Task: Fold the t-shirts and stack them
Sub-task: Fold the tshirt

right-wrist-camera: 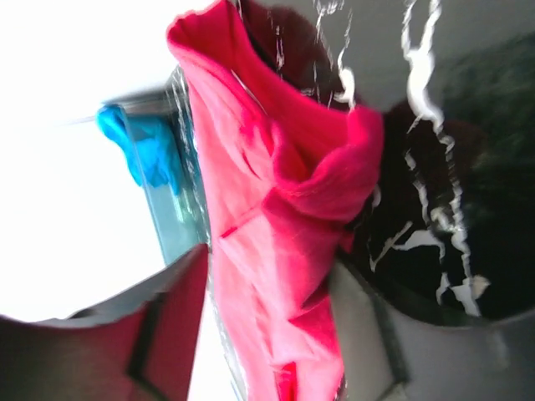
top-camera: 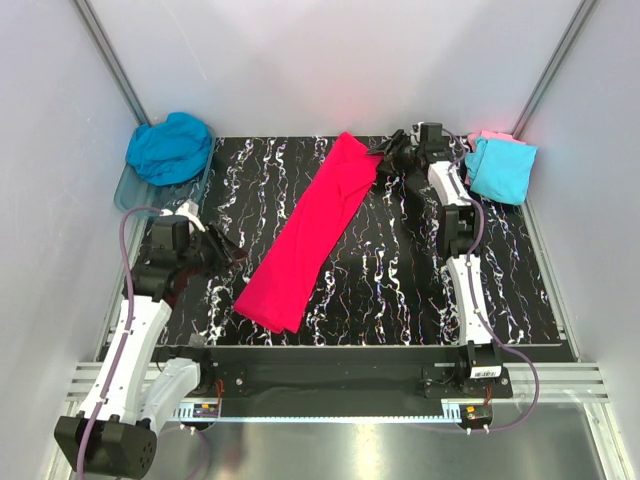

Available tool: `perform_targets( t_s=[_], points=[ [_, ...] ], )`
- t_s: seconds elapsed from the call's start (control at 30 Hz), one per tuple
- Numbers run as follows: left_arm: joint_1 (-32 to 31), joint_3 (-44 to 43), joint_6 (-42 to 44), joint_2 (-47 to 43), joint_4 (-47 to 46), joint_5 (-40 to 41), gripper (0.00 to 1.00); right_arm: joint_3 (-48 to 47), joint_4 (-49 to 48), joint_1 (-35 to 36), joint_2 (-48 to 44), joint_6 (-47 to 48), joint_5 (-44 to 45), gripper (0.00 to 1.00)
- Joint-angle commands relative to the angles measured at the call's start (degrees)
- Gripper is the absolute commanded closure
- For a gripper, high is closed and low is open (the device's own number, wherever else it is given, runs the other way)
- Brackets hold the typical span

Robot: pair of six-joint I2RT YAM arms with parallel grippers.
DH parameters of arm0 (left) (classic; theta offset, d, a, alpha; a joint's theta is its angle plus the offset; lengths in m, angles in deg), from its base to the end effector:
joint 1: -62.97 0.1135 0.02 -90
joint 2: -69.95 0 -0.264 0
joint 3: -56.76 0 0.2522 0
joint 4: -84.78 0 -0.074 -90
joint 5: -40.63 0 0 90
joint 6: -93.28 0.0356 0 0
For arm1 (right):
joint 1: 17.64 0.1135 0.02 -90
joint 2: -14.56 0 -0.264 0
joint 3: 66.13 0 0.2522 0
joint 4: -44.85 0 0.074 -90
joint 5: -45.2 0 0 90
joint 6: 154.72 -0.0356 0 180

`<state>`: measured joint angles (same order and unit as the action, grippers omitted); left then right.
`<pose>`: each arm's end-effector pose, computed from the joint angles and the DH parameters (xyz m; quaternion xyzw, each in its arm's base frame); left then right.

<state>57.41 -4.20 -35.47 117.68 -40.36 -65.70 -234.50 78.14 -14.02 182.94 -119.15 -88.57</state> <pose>0.1670 -0.0263 0.2947 -0.2021 0.8820 -0.2729 0.3267 0.6113 0.0634 0.1119 0.1905 0.8136 0.5006 0.2261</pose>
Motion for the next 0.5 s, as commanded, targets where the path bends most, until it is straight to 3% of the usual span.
perform_targets(
  t_s=[0.0, 0.17, 0.3, 0.4, 0.47],
  points=[
    [-0.1, 1.2, 3.4, -0.8, -0.1, -1.9, 0.52, 3.3, -2.6, 0.9, -8.1, 3.6, -1.5, 0.31],
    [-0.1, 1.8, 4.9, -3.4, -0.2, 0.7, 0.52, 19.0, -2.6, 1.1, -25.1, 9.9, 11.1, 0.28],
    [-0.1, 1.8, 4.5, -2.9, -0.4, 6.1, 0.53, 35.6, -5.7, 1.1, -41.2, 11.1, 28.9, 0.28],
    [-0.1, 2.4, 4.6, -2.5, -1.8, 6.8, 0.53, 52.9, -11.9, 1.1, -53.9, 9.8, 36.1, 0.27],
    [-0.1, 2.9, 4.5, -3.4, -3.6, 6.3, 0.53, 58.0, -12.6, 1.1, -60.7, 8.9, 37.3, 0.27]
  ],
)
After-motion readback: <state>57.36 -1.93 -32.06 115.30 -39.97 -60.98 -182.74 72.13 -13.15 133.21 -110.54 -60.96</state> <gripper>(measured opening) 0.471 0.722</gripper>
